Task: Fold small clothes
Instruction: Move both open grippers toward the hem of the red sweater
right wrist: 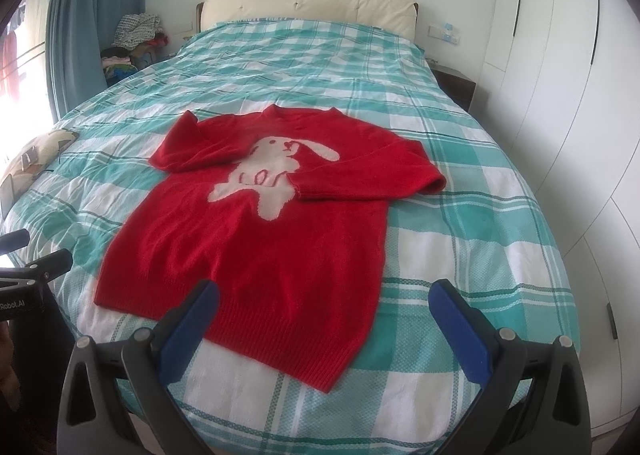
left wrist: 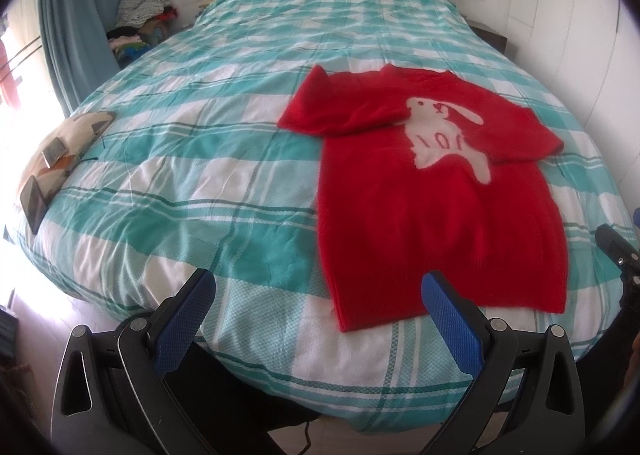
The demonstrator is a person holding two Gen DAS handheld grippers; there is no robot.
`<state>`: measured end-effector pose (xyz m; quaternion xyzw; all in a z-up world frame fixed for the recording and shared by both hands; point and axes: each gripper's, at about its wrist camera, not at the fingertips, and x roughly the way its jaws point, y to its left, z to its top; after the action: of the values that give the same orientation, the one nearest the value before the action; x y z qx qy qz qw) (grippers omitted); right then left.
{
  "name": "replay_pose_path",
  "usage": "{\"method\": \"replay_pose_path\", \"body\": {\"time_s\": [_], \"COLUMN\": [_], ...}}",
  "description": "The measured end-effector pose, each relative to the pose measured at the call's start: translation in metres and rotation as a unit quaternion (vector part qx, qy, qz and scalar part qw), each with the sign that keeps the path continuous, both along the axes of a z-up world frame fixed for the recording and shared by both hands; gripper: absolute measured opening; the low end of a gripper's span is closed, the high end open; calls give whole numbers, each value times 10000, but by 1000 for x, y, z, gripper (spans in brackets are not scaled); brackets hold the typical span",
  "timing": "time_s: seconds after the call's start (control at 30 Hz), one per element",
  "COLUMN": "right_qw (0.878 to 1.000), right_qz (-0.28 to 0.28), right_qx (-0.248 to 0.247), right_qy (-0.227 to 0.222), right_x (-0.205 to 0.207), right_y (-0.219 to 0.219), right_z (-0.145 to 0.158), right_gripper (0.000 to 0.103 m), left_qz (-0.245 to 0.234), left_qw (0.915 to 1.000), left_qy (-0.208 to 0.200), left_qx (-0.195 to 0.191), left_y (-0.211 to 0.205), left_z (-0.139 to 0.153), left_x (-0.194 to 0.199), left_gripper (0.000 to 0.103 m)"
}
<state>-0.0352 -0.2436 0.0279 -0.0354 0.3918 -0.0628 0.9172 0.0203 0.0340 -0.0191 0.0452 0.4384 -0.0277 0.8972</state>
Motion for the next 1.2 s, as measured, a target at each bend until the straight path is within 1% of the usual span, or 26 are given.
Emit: {"method": "replay_pose_path", "body": {"time_s": [0.1, 0.2, 0.4, 0.5, 0.57, 0.63, 0.7, 0.73, 0.77, 0.83, 0.9, 1.03, 1.2], "right_qw": [9998, 9995, 9992, 9990, 9986, 9979, 9969, 9963, 9955, 9941, 9930, 9942, 9968], "right_qz": [0, 19, 113, 250, 327, 303, 396, 498, 585, 715, 753, 782, 520], "right_qx": [-210, -305, -380, -369, -401, -562, -669, -658, -650, -666, -715, -466, -155], "right_qy": [-12, 20, -6, -98, -143, -105, 82, 231, 355, 479, 555, 569, 583], "right_x": [7, 14, 22, 32, 50, 77, 106, 118, 127, 138, 139, 124, 92], "right_y": [-1, 0, 4, 5, -1, -11, -20, -22, -22, -19, -11, 3, 10], "right_z": [4, 4, 4, 6, 4, -5, -18, -24, -29, -36, -37, -33, -32], "right_gripper": [103, 103, 103, 103, 103, 103, 101, 98, 96, 96, 96, 96, 96], "left_qz": [66, 87, 86, 78, 70, 65, 76, 90, 105, 166, 200, 226, 254], "left_qw": [10000, 9999, 9999, 9999, 9999, 9999, 9999, 9999, 9999, 9999, 9998, 9996, 9995], "left_qy": [27, 41, 51, 65, 79, 86, 71, 53, 41, 20, 47, 159, 175], "left_qx": [-66, -96, -97, -110, -109, -101, -94, -80, -70, -44, -53, -107, -101], "left_y": [5, 7, 9, 9, 10, 10, 10, 12, 13, 17, 19, 19, 17], "left_z": [-2, -3, -4, -5, -7, -8, -7, -7, -7, -6, -8, -15, -16], "left_x": [2, 3, 5, 6, 7, 7, 6, 5, 4, 3, 6, 18, 27], "left_gripper": [103, 103, 103, 103, 103, 103, 103, 103, 103, 103, 103, 103, 103]}}
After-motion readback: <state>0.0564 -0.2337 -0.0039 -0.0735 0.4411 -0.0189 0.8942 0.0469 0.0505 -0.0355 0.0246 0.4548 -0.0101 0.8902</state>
